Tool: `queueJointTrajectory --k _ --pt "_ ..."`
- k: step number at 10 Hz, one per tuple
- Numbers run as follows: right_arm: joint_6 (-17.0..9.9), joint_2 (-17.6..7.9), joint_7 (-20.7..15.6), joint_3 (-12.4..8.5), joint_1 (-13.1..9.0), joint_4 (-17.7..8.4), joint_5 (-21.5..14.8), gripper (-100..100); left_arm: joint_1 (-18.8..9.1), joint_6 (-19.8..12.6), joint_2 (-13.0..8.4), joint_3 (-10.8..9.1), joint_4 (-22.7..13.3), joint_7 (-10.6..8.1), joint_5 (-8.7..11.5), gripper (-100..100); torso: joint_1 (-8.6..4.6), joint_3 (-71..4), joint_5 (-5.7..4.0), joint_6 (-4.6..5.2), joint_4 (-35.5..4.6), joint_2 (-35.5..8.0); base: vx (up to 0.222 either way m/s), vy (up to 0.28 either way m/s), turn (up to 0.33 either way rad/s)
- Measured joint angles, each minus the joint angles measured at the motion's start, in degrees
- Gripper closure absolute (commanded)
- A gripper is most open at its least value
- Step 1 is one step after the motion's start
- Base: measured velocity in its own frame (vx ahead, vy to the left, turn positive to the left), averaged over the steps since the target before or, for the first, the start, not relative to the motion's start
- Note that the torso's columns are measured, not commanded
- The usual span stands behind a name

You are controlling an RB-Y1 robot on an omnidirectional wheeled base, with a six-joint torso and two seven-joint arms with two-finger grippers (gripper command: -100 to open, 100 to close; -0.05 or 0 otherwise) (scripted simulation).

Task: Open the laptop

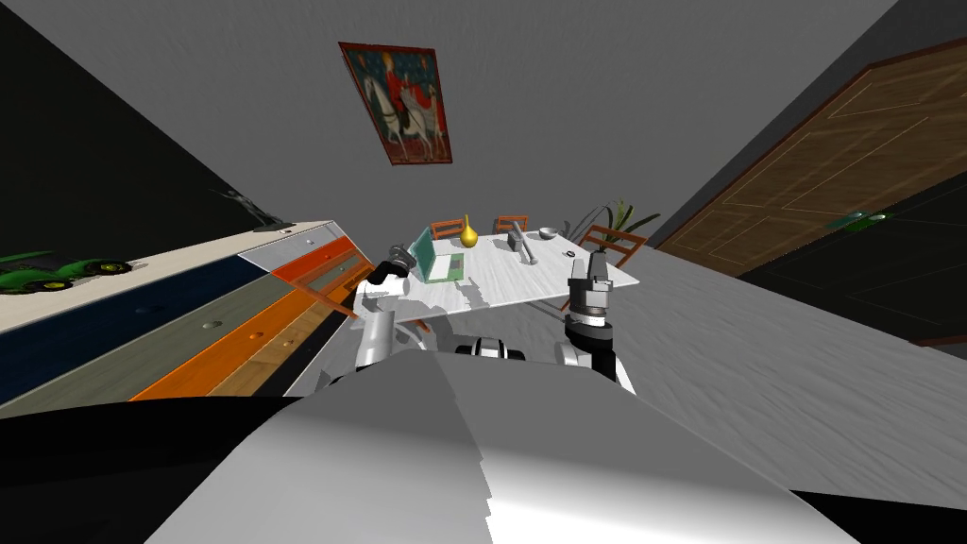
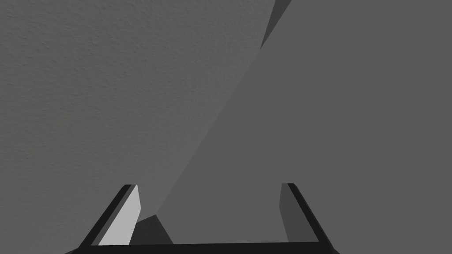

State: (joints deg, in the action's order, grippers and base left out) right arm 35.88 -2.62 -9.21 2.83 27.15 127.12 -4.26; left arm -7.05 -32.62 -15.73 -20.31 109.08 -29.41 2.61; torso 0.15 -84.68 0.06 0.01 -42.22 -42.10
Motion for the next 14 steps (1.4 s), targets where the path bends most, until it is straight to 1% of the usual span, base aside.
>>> queueJointTrajectory --k 2,5,9,10,12,14 --pt "0.0 0.02 0.0 0.01 0.0 0.0 0.0 0 0.27 1.69 -0.86 0.71 -1.3 1.93 -1.84 100 -0.48 0.13 -0.16 0.01 -0.08 -0.2 0.001 -0.13 -0.013" --pt "0.0 0.01 0.0 0.01 0.0 0.0 0.0 0 0.73 4.13 -2.11 1.68 -2.9 4.81 -4.2 100 -0.04 0.1 -0.03 -0.01 -0.06 -0.16 0.017 -0.104 -0.015" --pt "0.0 0.01 0.0 0.01 0.0 0.0 0.0 0 1.32 7.23 -3.64 2.94 -4.98 8.48 -7.36 100 -0.13 0.11 -0.06 -0.01 -0.07 -0.18 0.008 -0.077 -0.009" --pt "0.0 0.0 0.0 0.0 0.0 0.0 0.0 0 1.32 7.41 -3.67 2.98 -5.05 8.68 -7.45 -100 -0.01 0.12 -0.03 -0.02 -0.07 -0.19 -0.008 0.06 -0.103" --pt "0.0 -0.01 0.0 -0.01 -0.01 0.0 0.0 0 -0.99 5.65 -4.03 2.42 -6.27 7.69 -6.72 -100 0.22 0.15 0.06 -0.02 -0.08 -0.24 -0.024 0.123 -0.122" --pt "0.0 -0.02 0.0 -0.01 -0.01 0.0 0.0 0 -2.86 3.72 -4.4 1.76 -7.21 6.47 -5.8 -100 -0.09 0.12 -0.04 -0.01 -0.07 -0.19 -0.03 0.14 -0.11"
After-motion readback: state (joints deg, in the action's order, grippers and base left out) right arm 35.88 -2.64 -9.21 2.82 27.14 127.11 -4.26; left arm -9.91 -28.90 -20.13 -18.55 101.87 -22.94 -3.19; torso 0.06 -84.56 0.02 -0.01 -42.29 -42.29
